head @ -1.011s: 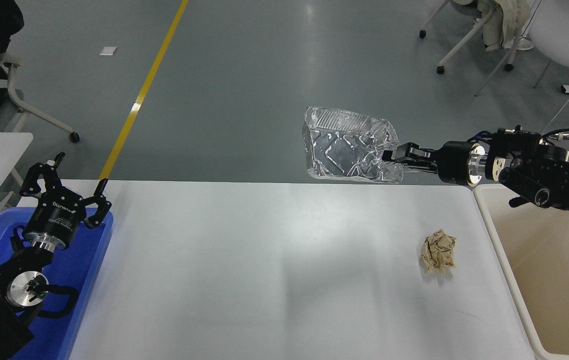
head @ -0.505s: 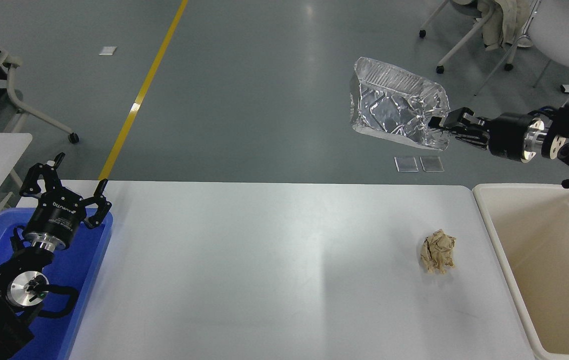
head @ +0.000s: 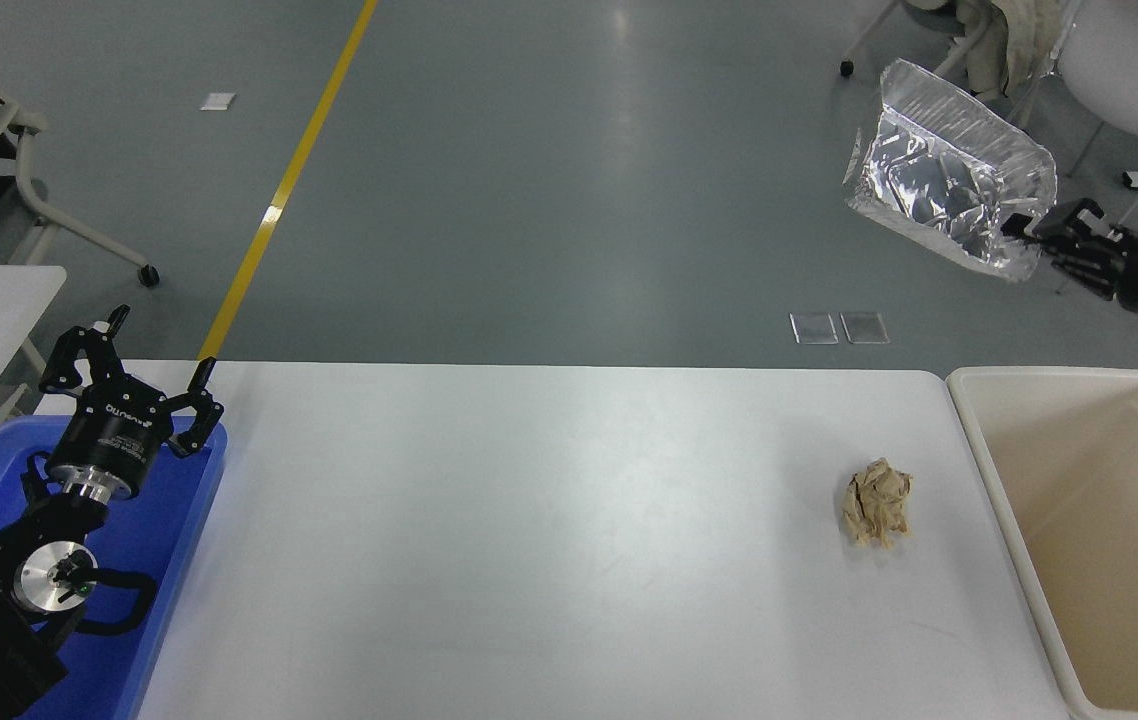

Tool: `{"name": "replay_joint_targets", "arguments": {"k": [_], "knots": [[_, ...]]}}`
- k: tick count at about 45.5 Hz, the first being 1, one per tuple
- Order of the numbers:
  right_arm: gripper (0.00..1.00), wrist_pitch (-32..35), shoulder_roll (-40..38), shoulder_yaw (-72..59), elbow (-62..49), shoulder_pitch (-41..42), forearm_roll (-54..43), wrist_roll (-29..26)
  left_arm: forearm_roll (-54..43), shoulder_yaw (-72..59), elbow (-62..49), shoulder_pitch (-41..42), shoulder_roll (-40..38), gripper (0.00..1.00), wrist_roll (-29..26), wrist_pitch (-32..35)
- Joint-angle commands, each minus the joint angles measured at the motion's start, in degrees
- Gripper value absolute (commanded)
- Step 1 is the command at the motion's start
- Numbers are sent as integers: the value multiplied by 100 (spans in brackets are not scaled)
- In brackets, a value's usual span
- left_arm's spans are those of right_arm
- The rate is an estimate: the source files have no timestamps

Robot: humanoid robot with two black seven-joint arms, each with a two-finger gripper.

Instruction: Clean the table surface

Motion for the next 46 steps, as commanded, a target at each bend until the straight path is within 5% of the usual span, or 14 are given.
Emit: {"name": "replay_joint_targets", "arguments": {"k": [1, 12, 46], "knots": [[0, 7, -44, 449, -789, -595, 11, -156, 0, 0, 0, 0, 0, 100, 0, -5], [0, 7, -44, 791, -1466, -982, -6, -410, 0, 0, 0, 0, 0, 100, 0, 4], [0, -608, 202, 1908, -2170, -1632, 741, -2651, 0, 0, 0, 0, 0, 100, 0, -5]]}}
